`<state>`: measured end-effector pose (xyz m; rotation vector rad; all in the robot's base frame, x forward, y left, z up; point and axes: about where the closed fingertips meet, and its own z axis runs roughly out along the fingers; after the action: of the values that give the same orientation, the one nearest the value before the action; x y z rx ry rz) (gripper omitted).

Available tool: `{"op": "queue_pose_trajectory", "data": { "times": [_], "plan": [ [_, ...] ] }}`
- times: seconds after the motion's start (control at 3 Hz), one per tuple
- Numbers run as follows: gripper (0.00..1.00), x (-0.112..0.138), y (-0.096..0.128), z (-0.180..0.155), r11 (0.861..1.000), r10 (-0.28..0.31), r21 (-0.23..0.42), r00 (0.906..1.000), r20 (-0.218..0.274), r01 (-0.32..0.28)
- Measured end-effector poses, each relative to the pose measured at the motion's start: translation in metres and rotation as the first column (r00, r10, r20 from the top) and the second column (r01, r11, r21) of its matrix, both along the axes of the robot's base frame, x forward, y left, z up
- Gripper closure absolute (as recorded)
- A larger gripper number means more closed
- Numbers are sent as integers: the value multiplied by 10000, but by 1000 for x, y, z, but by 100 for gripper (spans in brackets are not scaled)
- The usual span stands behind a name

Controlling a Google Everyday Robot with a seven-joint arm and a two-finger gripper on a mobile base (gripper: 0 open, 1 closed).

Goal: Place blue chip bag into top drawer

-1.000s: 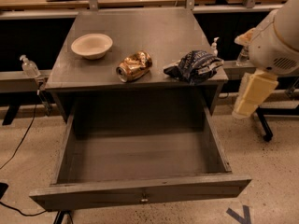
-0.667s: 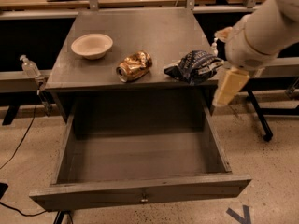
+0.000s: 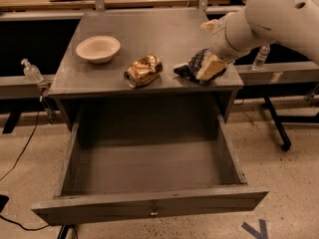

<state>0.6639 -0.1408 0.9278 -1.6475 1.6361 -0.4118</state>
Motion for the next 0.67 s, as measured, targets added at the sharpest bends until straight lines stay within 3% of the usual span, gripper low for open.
{"op": "queue_pose_trajectory", "data": {
  "times": [0.33,0.67],
  "plan": [
    [54,17,3,-27,10000,-46,-19,9999,-149,46],
    [86,17,0,-34,9997,-130,204,9996,-252,135]
  ]
}}
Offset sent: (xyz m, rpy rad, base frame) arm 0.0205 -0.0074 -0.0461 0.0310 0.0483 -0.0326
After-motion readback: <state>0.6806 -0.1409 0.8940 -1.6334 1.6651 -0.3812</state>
